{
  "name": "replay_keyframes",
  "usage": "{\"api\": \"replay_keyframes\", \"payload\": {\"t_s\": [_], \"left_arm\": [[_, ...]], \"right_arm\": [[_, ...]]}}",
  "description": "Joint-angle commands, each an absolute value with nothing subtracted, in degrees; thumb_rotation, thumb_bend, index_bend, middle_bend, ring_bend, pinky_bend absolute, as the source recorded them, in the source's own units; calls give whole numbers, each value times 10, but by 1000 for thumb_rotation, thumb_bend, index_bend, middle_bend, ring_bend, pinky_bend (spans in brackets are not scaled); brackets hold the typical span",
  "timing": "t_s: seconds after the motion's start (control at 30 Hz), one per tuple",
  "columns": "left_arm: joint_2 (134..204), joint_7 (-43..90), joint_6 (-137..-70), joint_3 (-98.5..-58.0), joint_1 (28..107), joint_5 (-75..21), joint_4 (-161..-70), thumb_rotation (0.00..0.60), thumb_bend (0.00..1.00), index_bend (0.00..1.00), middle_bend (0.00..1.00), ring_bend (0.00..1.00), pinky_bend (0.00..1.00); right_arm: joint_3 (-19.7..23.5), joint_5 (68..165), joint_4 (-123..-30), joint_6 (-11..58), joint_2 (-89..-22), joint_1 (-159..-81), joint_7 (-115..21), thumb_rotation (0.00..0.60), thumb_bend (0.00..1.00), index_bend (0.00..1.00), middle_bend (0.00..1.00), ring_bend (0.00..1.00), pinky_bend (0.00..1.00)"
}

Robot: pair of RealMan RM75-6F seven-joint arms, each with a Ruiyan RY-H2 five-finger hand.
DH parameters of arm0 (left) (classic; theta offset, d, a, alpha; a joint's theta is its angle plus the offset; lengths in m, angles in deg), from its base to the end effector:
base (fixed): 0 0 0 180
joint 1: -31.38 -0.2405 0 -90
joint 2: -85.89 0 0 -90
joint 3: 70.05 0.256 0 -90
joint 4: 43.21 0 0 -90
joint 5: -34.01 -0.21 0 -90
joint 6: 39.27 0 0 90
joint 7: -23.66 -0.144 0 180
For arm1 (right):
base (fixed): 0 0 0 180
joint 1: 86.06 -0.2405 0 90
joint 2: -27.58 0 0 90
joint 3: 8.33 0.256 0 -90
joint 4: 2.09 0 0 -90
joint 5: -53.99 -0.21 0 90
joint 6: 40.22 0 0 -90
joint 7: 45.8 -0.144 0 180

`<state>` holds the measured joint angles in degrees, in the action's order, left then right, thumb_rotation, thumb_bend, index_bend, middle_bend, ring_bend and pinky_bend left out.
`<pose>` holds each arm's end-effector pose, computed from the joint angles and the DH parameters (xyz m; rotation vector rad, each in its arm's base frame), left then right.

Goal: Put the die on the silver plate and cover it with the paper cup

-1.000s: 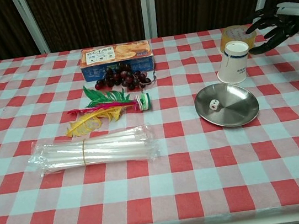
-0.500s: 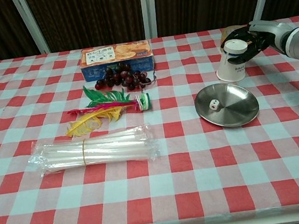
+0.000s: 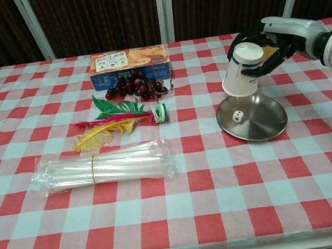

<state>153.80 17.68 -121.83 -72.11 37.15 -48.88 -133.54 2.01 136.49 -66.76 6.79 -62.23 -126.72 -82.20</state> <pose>-0.3196 0.1829 0.1358 -1.4077 -0.9047 -0.8009 -0.2054 -0.3764 -0.0077 1.6793 -1.5258 1.2078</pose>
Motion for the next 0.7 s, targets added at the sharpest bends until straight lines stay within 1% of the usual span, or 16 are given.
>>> {"api": "replay_keyframes", "payload": {"t_s": [0.03, 0.17, 0.5, 0.6, 0.7], "left_arm": [[1538, 178, -1218, -720, 370, -488, -1335, 600, 30, 234, 223, 120, 77], [1539, 183, -1221, -718, 367, -488, -1332, 600, 29, 235, 223, 121, 77], [1543, 187, -1219, -717, 365, -486, -1328, 600, 29, 234, 223, 120, 77], [1543, 188, -1219, -717, 364, -486, -1328, 600, 30, 234, 223, 120, 77], [1543, 187, -1220, -717, 364, -485, -1327, 600, 29, 235, 223, 120, 77]], "right_arm": [[-19, 1400, -727, 101, -589, -1247, -792, 600, 327, 560, 296, 66, 87], [-27, 1387, -717, 85, -601, -1248, -789, 600, 327, 561, 294, 66, 82], [-31, 1383, -668, 62, -634, -1265, -818, 600, 327, 561, 286, 66, 67], [-34, 1389, -662, 68, -641, -1266, -831, 600, 327, 561, 284, 66, 62], [-44, 1404, -674, 80, -634, -1263, -849, 600, 327, 561, 284, 66, 53]]}}
